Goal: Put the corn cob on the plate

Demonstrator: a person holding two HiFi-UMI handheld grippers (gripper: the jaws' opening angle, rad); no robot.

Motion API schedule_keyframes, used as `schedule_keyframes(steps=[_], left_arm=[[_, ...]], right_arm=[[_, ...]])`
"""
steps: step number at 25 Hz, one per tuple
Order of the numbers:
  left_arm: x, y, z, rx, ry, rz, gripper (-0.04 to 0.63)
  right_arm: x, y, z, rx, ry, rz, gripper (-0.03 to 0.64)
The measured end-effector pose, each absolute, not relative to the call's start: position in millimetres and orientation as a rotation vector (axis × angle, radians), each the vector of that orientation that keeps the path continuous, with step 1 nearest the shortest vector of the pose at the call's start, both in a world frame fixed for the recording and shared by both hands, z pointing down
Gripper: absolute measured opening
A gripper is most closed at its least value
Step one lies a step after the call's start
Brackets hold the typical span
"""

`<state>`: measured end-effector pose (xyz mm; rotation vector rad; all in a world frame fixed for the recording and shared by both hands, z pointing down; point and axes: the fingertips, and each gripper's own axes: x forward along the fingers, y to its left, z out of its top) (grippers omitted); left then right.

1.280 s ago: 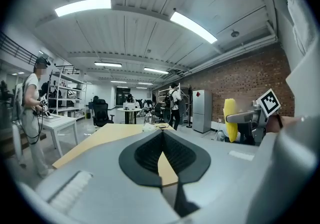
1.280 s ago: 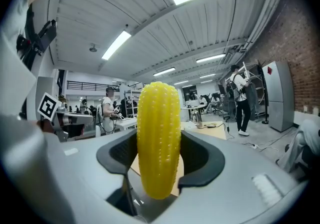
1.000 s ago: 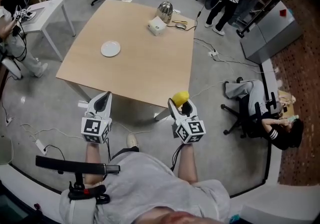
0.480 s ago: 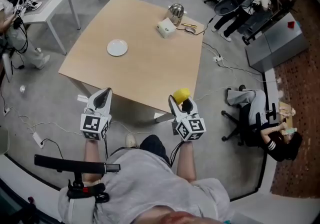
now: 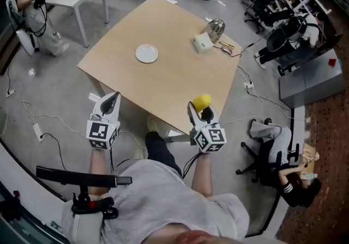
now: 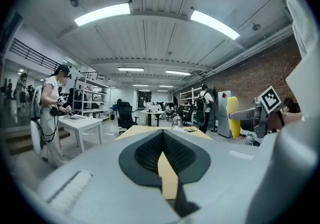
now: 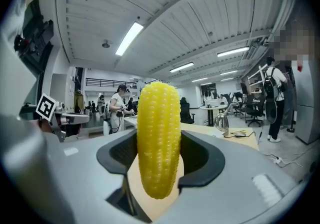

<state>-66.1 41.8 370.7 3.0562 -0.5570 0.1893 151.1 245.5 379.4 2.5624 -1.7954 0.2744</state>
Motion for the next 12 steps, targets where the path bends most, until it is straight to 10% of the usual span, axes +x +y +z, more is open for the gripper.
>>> schedule_keyframes(steps=[12], left_arm=[[-51.2, -21.6, 393.5, 2.984, -0.807, 0.211, 0.020]], right_arm=[[206.7, 135.9, 409.2, 2.381, -1.964, 0.325, 0.255]])
